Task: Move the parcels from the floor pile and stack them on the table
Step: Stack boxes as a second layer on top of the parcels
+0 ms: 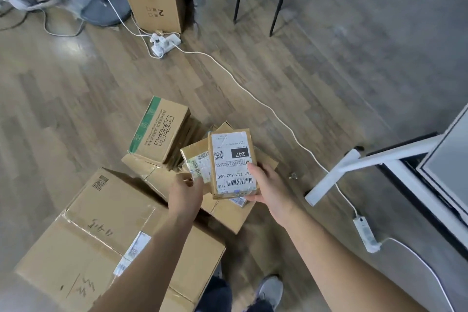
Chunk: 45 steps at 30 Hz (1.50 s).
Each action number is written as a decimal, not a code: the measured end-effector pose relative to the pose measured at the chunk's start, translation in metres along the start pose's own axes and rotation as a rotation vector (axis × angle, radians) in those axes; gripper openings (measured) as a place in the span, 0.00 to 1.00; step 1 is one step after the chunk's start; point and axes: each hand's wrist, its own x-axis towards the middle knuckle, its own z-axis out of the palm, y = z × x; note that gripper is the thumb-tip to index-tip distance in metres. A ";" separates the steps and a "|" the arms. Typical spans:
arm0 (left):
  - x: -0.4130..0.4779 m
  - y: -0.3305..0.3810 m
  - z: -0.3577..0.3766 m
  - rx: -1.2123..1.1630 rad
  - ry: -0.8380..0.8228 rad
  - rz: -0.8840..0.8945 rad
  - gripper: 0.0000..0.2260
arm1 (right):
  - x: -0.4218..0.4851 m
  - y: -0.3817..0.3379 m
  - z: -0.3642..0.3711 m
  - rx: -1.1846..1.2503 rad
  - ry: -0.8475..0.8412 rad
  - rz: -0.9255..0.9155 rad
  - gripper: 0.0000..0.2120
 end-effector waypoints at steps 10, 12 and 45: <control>-0.150 0.111 0.023 -0.123 -0.261 0.295 0.11 | -0.139 -0.074 -0.080 -0.081 0.312 -0.246 0.10; -0.185 0.132 0.041 -0.117 -0.343 0.387 0.13 | -0.166 -0.086 -0.106 -0.134 0.434 -0.302 0.11; -0.614 0.170 0.392 0.733 -1.242 0.763 0.26 | -0.528 0.102 -0.583 -1.197 0.837 -0.486 0.40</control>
